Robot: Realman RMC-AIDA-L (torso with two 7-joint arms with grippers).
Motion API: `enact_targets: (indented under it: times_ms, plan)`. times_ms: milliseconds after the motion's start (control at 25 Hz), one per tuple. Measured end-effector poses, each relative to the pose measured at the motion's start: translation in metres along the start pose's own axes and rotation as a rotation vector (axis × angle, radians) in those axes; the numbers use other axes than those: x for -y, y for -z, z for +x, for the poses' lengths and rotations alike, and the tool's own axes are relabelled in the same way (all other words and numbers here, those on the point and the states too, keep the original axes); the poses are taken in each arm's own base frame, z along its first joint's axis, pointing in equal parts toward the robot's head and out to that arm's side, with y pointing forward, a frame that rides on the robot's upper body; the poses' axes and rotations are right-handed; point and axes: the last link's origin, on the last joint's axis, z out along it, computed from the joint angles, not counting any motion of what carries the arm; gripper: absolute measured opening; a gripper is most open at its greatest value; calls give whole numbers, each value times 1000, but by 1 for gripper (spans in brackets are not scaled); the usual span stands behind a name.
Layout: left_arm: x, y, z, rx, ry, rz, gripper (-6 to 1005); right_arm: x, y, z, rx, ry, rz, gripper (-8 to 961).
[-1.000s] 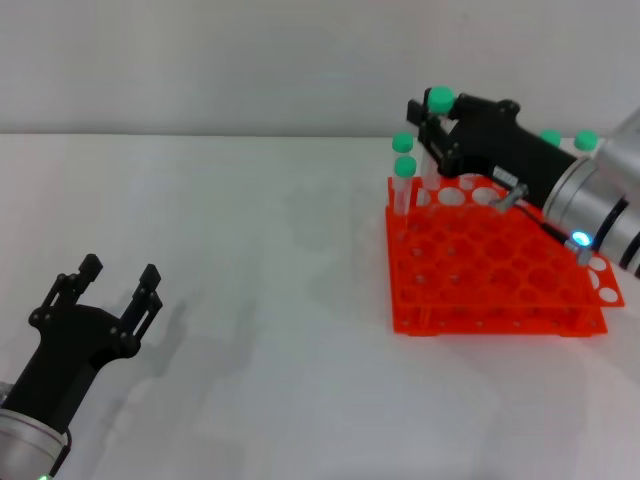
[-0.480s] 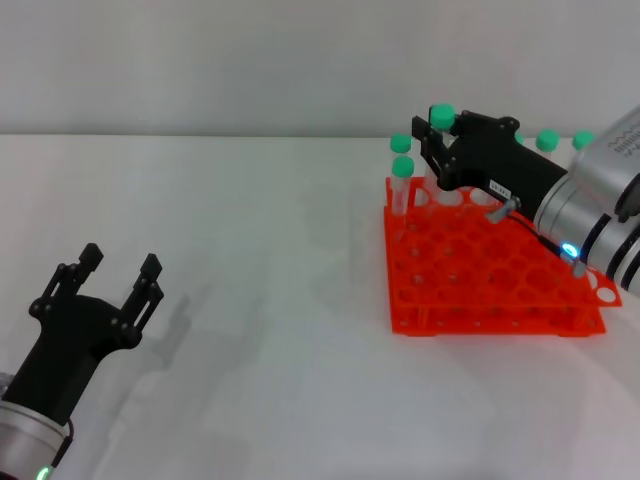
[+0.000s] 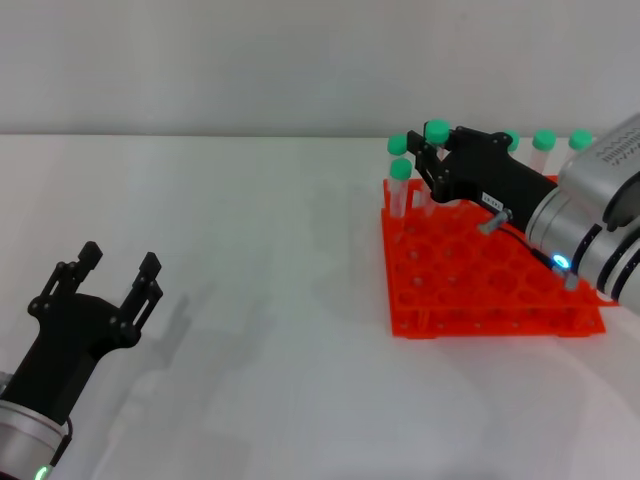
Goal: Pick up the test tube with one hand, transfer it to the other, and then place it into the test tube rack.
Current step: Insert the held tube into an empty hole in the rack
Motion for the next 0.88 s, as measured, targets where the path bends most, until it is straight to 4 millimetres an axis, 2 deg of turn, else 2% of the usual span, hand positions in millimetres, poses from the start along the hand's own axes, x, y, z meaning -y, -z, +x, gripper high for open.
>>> enact_targets:
  times_ms: [400, 880]
  plan:
    - [0, 1, -1, 3, -2, 0, 707, 8, 3, 7, -28, -6, 50, 281]
    - [0, -3, 1, -4, -3, -3, 708, -1, 4, 18, -78, 15, 29, 295]
